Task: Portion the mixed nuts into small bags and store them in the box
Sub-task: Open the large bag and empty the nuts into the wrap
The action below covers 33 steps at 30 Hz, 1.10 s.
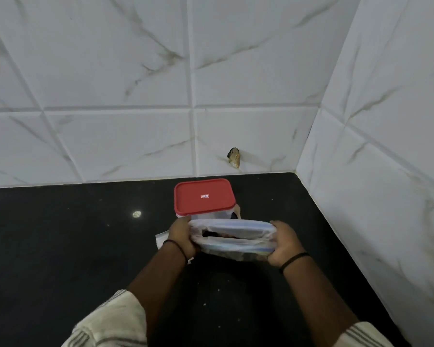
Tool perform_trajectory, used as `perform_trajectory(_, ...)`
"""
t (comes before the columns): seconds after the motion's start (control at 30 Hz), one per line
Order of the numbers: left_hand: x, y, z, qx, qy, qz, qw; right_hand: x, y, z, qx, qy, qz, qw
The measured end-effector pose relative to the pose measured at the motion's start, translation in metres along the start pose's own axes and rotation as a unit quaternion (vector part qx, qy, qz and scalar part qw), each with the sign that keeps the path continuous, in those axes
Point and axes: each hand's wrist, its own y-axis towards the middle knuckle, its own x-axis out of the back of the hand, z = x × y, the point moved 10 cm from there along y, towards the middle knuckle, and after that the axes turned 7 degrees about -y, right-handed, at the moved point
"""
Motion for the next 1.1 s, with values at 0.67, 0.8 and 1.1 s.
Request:
perform_trajectory(0.67, -0.039, 0.005, -0.012, -0.036, 0.161, 0.055, 0.985, -0.018, -0.044, 0.071, 0.387, -0.533, -0.060, 0.750)
perform_trajectory(0.8, -0.049, -0.004, -0.023, -0.083, 0.219, 0.057, 0.971, -0.059, -0.046, 0.047, 0.380, -0.601, 0.059, 0.701)
perform_trajectory(1.1, -0.044, -0.020, -0.056, -0.357, 0.433, -0.079, 0.824, -0.047, -0.034, 0.052, 0.344, -0.549, -0.040, 0.761)
